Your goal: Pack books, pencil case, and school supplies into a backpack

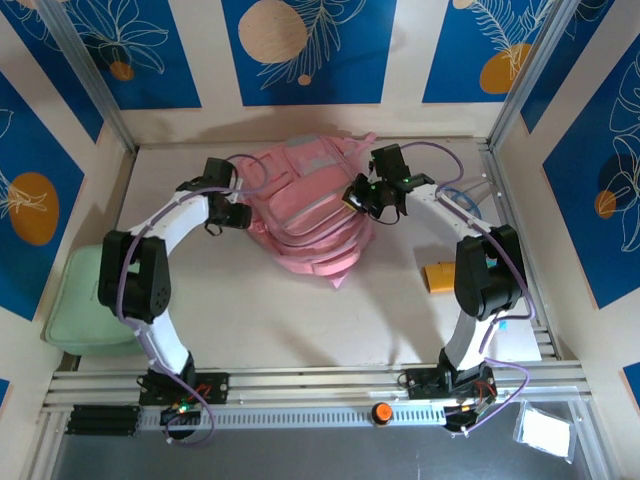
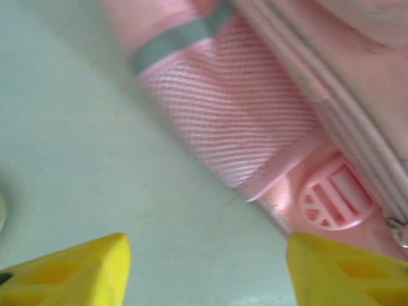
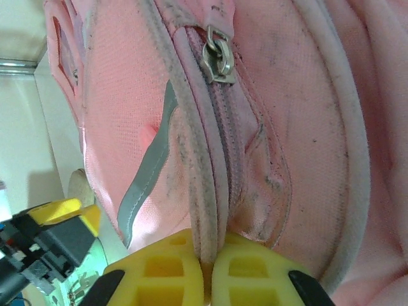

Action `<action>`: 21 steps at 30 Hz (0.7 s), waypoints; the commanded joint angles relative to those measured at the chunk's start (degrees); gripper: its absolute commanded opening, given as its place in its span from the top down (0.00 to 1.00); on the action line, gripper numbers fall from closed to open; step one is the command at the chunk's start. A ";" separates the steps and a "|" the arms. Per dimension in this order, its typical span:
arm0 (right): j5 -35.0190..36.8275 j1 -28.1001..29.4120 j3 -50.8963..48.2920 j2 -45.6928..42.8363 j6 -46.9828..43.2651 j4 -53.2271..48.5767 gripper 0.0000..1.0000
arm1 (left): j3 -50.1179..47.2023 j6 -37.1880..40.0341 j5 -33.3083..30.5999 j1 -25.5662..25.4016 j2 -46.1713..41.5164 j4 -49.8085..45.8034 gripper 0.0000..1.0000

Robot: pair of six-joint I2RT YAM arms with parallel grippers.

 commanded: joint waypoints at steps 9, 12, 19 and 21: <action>1.01 1.47 -1.08 -5.79 -5.23 -1.01 0.46 | -0.16 -14.90 -1.77 11.90 0.61 4.39 0.10; 1.75 1.81 -1.87 -6.67 -5.56 -0.70 0.39 | 2.37 -16.37 -2.98 14.21 2.89 3.41 0.09; 1.50 2.20 -2.52 -7.36 -5.27 -0.31 0.37 | 6.75 -18.18 -8.57 15.98 7.74 -1.59 0.10; 1.03 2.29 -2.50 -7.23 -5.15 -0.13 0.37 | 6.99 -18.72 -9.48 16.86 8.64 -2.69 0.10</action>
